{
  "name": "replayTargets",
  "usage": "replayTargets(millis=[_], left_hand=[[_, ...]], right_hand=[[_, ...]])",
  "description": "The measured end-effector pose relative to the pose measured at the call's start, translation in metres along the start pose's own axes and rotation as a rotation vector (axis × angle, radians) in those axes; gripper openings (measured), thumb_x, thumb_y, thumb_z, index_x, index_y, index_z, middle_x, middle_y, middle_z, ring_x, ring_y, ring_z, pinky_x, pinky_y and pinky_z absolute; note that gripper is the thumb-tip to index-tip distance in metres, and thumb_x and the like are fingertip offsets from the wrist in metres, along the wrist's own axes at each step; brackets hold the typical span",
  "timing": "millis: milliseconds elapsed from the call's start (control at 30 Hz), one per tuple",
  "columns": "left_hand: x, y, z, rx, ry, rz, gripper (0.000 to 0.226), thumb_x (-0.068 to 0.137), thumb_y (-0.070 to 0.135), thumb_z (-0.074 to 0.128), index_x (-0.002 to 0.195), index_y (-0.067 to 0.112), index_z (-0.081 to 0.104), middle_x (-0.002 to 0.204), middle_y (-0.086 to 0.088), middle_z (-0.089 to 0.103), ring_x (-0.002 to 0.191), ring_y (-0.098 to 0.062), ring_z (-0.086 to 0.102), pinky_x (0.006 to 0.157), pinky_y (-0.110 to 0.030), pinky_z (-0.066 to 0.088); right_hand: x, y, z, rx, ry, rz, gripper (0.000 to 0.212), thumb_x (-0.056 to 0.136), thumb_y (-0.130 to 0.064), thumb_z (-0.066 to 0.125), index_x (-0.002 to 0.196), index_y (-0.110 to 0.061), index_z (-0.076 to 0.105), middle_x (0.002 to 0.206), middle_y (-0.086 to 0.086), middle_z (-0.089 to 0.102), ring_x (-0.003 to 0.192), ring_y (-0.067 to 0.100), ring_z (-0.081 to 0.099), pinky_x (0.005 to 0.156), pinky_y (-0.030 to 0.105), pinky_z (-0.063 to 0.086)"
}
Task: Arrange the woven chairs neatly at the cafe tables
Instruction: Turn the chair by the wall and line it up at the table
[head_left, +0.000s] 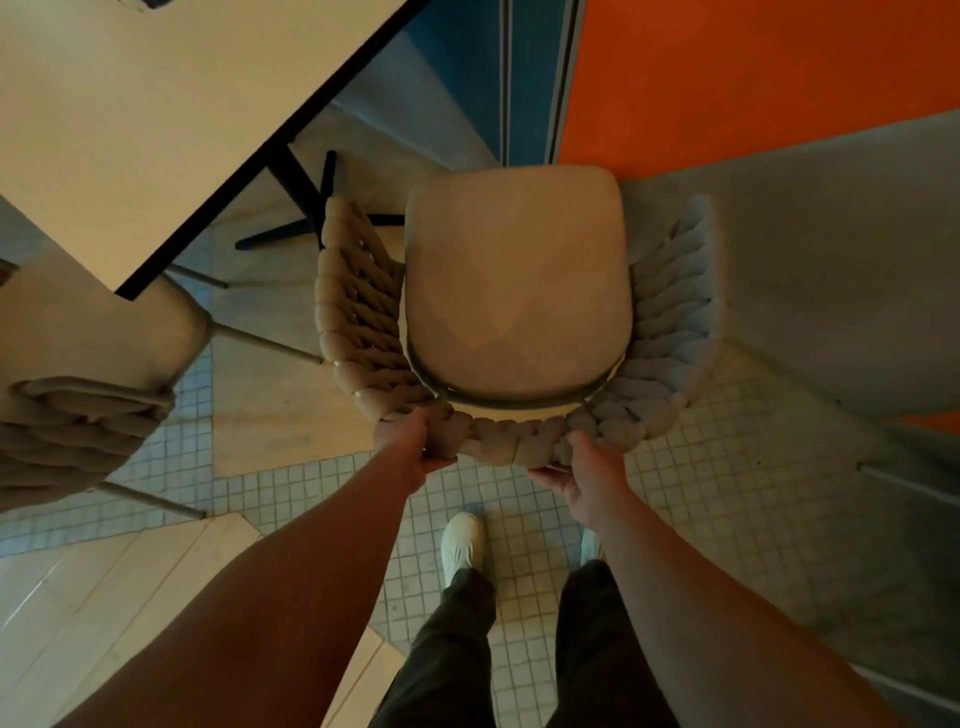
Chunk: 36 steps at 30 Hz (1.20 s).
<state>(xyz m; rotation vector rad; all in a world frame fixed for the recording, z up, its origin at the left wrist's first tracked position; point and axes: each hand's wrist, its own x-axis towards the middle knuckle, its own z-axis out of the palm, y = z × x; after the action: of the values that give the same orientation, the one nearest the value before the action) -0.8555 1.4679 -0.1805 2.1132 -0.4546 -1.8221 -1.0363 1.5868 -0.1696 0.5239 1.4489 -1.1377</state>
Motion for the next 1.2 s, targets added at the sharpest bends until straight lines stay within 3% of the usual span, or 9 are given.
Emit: replayTargets(millis=[200,267,333,467,833,1033,1133,1200], left_hand=[[-0.014,-0.003,0.003,-0.046,0.043,0.002,0.039,0.101,0.019,0.060,0.137,0.012,0.048,0.129,-0.017,0.060,0.095,-0.036,0.067,0.058,-0.047,0.060],[-0.020,-0.007,0.008,-0.059,0.037,-0.012,0.039,0.097,0.014,0.063,0.133,0.009,0.049,0.126,-0.017,0.059,0.096,-0.038,0.067,0.061,-0.049,0.060],[-0.026,-0.014,0.014,-0.094,0.032,-0.026,0.031,0.097,0.012,0.064,0.124,0.010,0.049,0.119,-0.017,0.059,0.093,-0.036,0.066,0.067,-0.051,0.059],[-0.028,-0.031,0.027,-0.163,0.048,-0.036,0.038,0.092,0.015,0.070,0.127,0.006,0.059,0.121,-0.019,0.068,0.093,-0.035,0.071,0.057,-0.044,0.062],[-0.043,-0.062,0.074,-0.366,0.059,-0.068,0.041,0.091,0.014,0.072,0.129,0.006,0.061,0.123,-0.024,0.066,0.104,-0.042,0.069,0.060,-0.046,0.064],[-0.054,-0.074,0.103,-0.429,0.111,-0.052,0.041,0.089,0.015,0.075,0.127,0.007,0.063,0.120,-0.021,0.067,0.100,-0.040,0.070,0.057,-0.043,0.063],[-0.062,-0.077,0.103,-0.274,0.186,-0.004,0.036,0.090,0.027,0.076,0.116,0.007,0.061,0.104,-0.014,0.069,0.090,-0.032,0.073,0.065,-0.042,0.064],[-0.070,-0.080,0.091,0.056,0.220,0.050,0.044,0.091,0.048,0.070,0.110,0.008,0.063,0.093,-0.008,0.071,0.079,-0.023,0.075,0.069,-0.040,0.065]], right_hand=[[-0.001,-0.008,0.000,-0.026,0.025,0.012,0.030,0.103,-0.012,0.048,0.132,-0.015,0.045,0.120,0.017,0.057,0.091,0.032,0.063,0.078,0.055,0.058],[0.001,-0.012,-0.004,-0.062,0.041,0.001,0.033,0.102,-0.012,0.049,0.135,-0.013,0.045,0.123,0.018,0.057,0.099,0.034,0.063,0.079,0.057,0.058],[0.001,-0.018,-0.010,-0.118,0.052,-0.010,0.035,0.102,-0.014,0.050,0.136,-0.009,0.045,0.127,0.020,0.057,0.107,0.037,0.063,0.074,0.056,0.060],[0.008,-0.035,-0.020,-0.253,0.041,-0.051,0.037,0.103,-0.019,0.047,0.137,-0.005,0.044,0.128,0.022,0.057,0.104,0.039,0.064,0.061,0.050,0.061],[0.022,-0.095,-0.045,-0.444,-0.043,-0.086,0.024,0.103,-0.020,0.047,0.124,-0.008,0.050,0.112,0.018,0.064,0.094,0.037,0.067,0.064,0.051,0.058],[0.029,-0.127,-0.054,-0.533,-0.082,-0.084,0.029,0.100,-0.016,0.050,0.127,-0.006,0.051,0.117,0.022,0.065,0.100,0.041,0.067,0.067,0.058,0.060],[0.026,-0.140,-0.060,-0.591,-0.126,-0.051,0.029,0.101,-0.014,0.052,0.129,-0.008,0.048,0.118,0.021,0.063,0.102,0.041,0.066,0.074,0.056,0.059],[0.025,-0.143,-0.066,-0.703,-0.066,-0.063,0.034,0.098,-0.027,0.060,0.127,-0.011,0.051,0.114,0.019,0.064,0.097,0.039,0.068,0.071,0.054,0.061]])
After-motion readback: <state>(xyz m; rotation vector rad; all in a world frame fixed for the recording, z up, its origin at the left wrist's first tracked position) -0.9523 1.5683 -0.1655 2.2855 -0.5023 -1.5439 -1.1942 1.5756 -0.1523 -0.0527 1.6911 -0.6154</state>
